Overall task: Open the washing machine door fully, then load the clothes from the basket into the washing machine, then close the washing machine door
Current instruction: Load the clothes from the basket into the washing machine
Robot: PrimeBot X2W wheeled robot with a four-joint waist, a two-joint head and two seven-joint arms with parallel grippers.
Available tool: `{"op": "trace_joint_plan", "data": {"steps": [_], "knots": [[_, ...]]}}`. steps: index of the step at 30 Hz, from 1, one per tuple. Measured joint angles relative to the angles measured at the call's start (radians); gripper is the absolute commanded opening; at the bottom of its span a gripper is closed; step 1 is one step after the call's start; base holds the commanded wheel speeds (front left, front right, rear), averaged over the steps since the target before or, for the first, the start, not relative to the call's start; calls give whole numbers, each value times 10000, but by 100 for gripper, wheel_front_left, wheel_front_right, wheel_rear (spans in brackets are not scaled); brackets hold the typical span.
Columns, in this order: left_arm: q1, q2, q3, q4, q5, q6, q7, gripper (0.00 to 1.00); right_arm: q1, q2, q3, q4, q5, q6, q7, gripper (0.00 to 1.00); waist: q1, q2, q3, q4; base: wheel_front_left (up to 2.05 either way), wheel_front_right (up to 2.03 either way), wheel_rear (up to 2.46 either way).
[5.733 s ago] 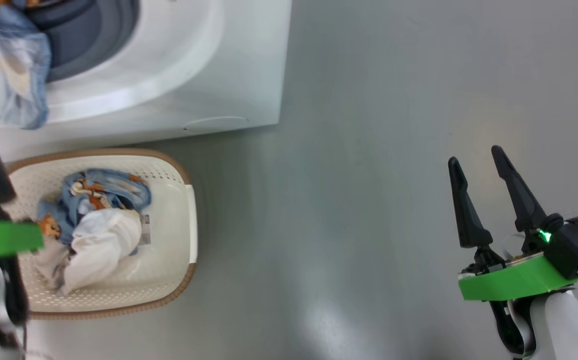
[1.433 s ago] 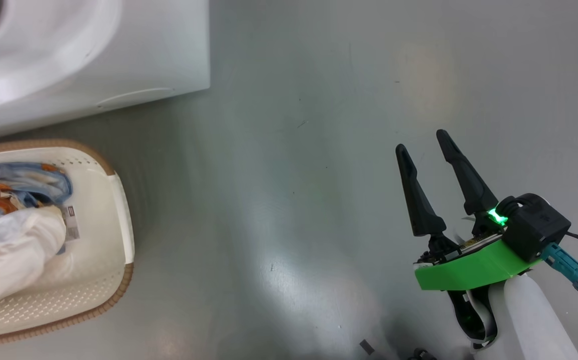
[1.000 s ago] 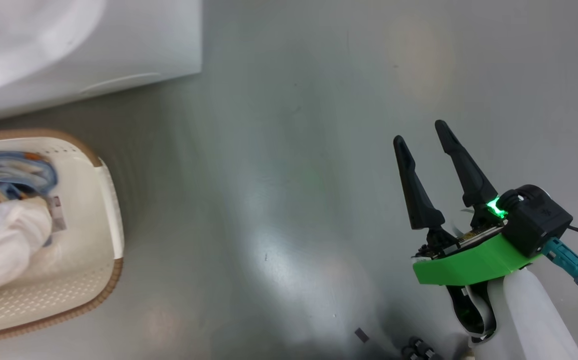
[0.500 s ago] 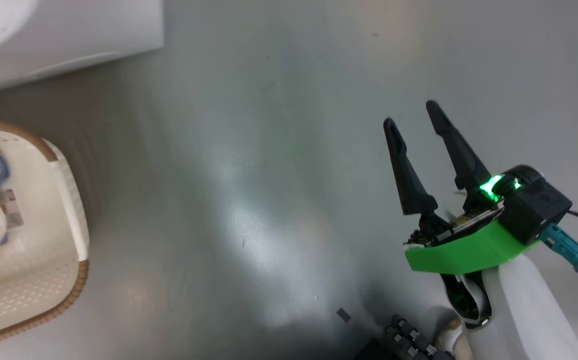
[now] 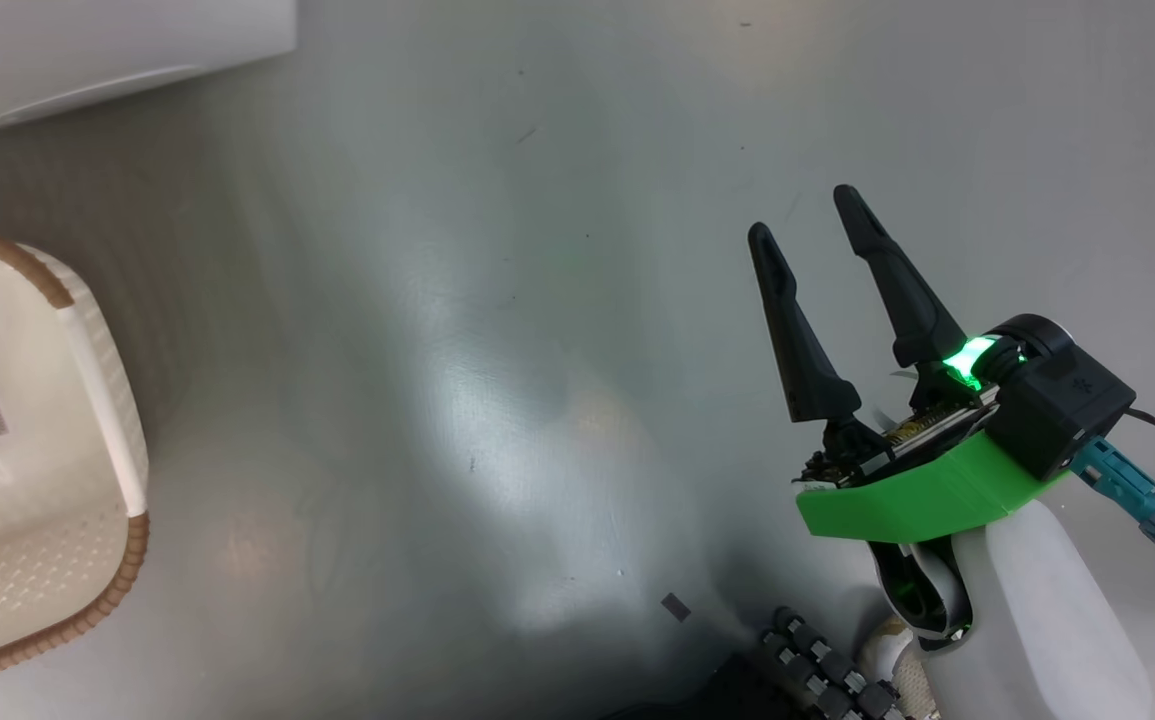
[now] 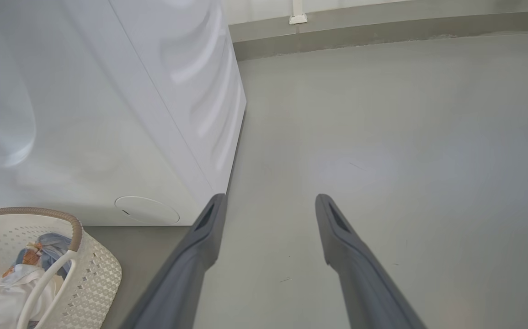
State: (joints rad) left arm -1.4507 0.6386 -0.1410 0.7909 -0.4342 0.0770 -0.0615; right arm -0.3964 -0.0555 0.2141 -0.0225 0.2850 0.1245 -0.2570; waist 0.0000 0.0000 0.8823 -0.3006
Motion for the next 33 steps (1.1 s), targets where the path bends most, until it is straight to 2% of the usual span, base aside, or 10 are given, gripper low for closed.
{"op": "trace_joint_plan", "data": {"steps": [1,2,3,4,18,26,33], "knots": [[-57,-17,-33,56,0,-13,2,7,-1,0,-2,0,0,0,0,100,0,0,-8,22,0,0,0],[-103,-36,-54,96,0,-19,0,32,-3,-2,-4,2,0,0,0,100,0,0,-18,43,0,0,0],[-136,-46,-107,130,2,-27,44,84,-5,-2,-8,2,0,0,0,100,0,0,-28,66,0,0,0],[-136,-46,-107,130,2,-27,44,100,-5,-2,-8,2,0,0,0,100,0,0,-28,66,0,0,0],[194,-351,-589,77,56,-201,52,100,-19,-125,-380,-10,-33,0,0,100,-1,0,-451,551,0,0,0],[1793,-759,-552,-773,-345,-169,-520,100,82,-245,-642,-56,-113,0,0,100,-1,0,-1012,1000,0,0,0],[4149,-1078,-336,-2489,-792,169,-1129,100,616,-341,-930,-54,-376,0,0,100,-1,0,-1717,1358,0,0,0]]}}
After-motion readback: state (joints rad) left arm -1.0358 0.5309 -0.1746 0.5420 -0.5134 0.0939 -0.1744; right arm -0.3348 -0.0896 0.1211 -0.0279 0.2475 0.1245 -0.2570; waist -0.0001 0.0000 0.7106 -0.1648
